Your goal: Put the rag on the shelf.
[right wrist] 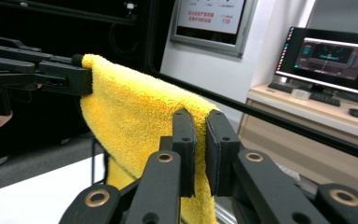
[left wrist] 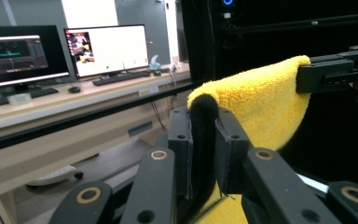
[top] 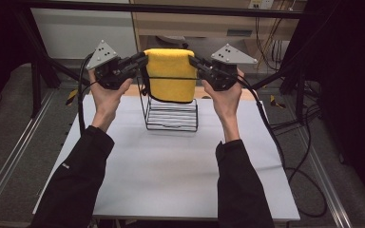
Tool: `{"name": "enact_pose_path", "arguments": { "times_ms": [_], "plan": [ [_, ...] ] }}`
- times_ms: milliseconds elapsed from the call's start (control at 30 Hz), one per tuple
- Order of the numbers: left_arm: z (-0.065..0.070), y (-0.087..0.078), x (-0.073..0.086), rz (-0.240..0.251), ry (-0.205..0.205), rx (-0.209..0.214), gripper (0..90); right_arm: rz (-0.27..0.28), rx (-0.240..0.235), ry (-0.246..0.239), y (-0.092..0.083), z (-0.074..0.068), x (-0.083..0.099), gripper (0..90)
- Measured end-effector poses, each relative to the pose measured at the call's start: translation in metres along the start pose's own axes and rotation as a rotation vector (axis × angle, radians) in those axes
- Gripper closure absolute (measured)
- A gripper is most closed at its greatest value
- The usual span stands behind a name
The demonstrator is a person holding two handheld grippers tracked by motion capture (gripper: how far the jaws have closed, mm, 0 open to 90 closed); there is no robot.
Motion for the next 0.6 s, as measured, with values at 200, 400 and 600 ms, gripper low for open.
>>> {"name": "enact_pose_path", "arguments": {
  "times_ms": [200,400,600],
  "plan": [
    [0.004,-0.007,0.008,-0.047,-0.022,0.005,77.9,-0.047,-0.026,0.018,-0.007,-0.009,0.003,83.6],
    [0.009,-0.012,0.016,-0.088,-0.044,0.002,77.6,-0.083,-0.054,0.032,-0.013,-0.016,0.007,83.5],
    [0.015,-0.02,0.022,-0.123,-0.04,0.011,76.9,-0.116,-0.076,0.036,-0.019,-0.023,0.011,83.1]
  ]
}}
Point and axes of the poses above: each handheld gripper's, and its own axes: y roughly forward along the jaws, x roughly out of its underside, z roughly to its right, the point moved 1 cm from there along y, roughly forward along the jaws, and after that the axes turned 8 degrees about -y, right-handed, at the moved point
